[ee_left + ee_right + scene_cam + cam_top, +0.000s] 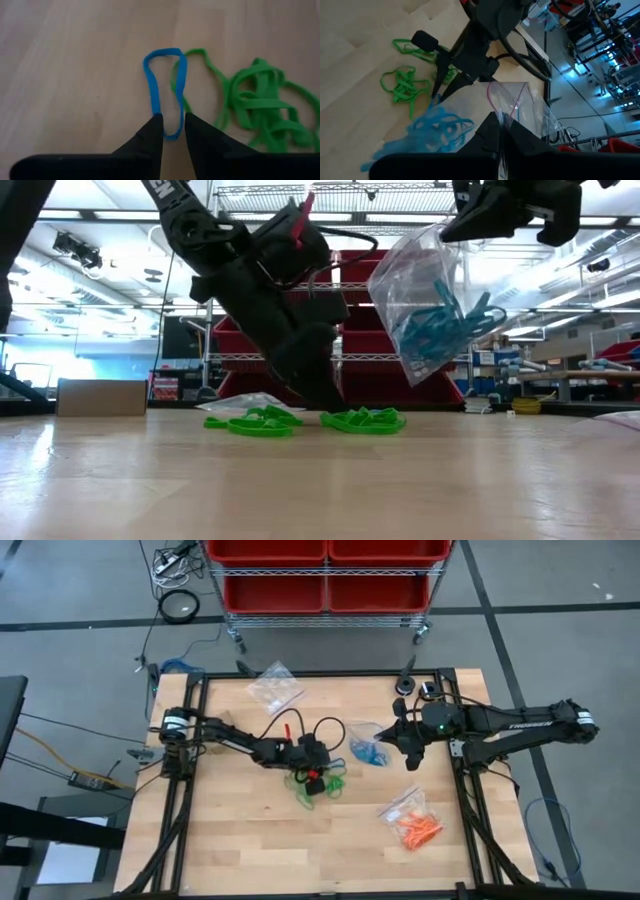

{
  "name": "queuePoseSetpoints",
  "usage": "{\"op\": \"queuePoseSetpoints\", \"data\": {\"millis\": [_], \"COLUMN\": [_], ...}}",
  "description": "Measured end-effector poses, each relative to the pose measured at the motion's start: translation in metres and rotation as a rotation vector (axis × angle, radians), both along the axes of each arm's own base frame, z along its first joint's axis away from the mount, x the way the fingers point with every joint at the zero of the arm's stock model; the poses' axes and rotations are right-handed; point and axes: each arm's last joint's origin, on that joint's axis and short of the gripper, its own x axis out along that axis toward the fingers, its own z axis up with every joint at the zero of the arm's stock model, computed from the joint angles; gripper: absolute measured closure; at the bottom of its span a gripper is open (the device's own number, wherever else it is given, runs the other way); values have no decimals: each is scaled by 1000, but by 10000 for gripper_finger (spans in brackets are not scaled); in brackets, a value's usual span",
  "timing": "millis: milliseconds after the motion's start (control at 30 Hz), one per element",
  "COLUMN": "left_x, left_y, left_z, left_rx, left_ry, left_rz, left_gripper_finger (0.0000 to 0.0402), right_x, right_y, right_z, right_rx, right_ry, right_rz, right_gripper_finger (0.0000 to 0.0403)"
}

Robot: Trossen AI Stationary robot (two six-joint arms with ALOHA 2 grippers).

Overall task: Sort rubber bands
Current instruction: Put the blue rubber band into the transparent zip bag

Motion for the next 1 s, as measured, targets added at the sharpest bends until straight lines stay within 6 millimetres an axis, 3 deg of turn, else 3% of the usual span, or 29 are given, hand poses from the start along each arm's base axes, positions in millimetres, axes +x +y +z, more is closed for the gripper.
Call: {"op": "queuePoseSetpoints", "data": {"millis": [433, 667, 833, 1000], "left_x": [4, 3, 3, 8], "left_y": [0, 3, -1, -22], "left_z": [-9, -9, 5, 49], "left_rx": [30, 71, 84, 114], "left_ry": [-4, 5, 12, -8], "left_rz": [20, 32, 9, -82], "left_gripper_finger": [307, 390, 397, 399], "right_x": [1, 1, 0, 0], "right_y": [1, 1, 1, 1], "right_z": [1, 1, 0, 0], "right_rx": [25, 37, 38, 35], "right_ry": [-11, -12, -5, -3], "right_rz": [9, 5, 4, 6], "right_gripper_finger": [403, 403, 403, 403]}}
